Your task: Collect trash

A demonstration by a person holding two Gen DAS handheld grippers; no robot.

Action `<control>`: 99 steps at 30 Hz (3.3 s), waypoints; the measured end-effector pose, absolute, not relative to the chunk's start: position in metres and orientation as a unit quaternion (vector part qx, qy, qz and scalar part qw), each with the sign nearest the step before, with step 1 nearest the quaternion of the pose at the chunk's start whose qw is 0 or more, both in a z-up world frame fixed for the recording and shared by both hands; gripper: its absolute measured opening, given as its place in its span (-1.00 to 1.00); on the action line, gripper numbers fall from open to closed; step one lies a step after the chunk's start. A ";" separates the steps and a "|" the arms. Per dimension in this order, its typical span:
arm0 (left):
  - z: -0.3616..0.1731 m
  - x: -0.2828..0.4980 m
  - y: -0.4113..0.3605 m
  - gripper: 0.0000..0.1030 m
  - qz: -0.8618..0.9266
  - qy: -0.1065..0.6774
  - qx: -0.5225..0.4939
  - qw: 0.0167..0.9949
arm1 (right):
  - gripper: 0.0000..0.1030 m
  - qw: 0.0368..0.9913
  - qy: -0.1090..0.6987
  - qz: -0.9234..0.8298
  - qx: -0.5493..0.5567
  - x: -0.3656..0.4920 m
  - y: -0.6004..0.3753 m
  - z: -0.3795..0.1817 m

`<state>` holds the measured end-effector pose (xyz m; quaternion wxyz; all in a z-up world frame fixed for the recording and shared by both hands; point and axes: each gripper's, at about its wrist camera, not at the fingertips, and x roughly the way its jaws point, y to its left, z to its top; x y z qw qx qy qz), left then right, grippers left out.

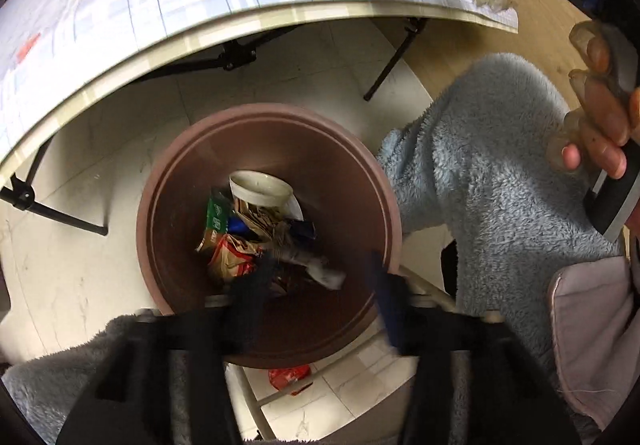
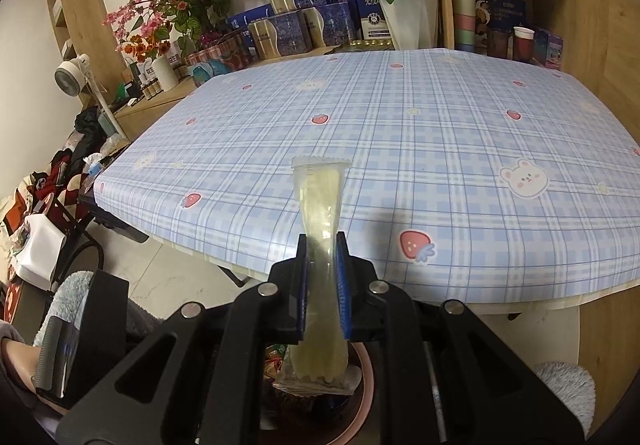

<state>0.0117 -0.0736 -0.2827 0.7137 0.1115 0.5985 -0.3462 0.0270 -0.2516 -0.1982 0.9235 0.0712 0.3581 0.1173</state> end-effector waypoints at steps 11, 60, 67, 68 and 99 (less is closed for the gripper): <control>-0.225 0.027 -0.003 0.81 -0.222 0.490 -0.033 0.842 | -0.69 0.916 0.374 0.130 0.056 0.021 -0.236 -0.211; -0.204 0.030 0.084 0.88 -0.045 0.405 -0.143 0.902 | 0.88 0.813 0.518 0.236 -0.118 0.011 -0.123 -0.300; -0.203 0.030 0.081 0.88 -0.044 0.404 -0.136 0.904 | 0.88 0.833 0.499 0.214 -0.106 0.014 -0.133 -0.286; -0.202 0.030 0.080 0.88 -0.044 0.403 -0.134 0.904 | 0.88 0.840 0.490 0.206 -0.105 0.014 -0.136 -0.280; 0.004 0.018 0.011 0.88 -0.083 0.192 0.040 0.977 | 0.89 0.969 0.234 0.074 0.016 0.019 -0.256 -0.052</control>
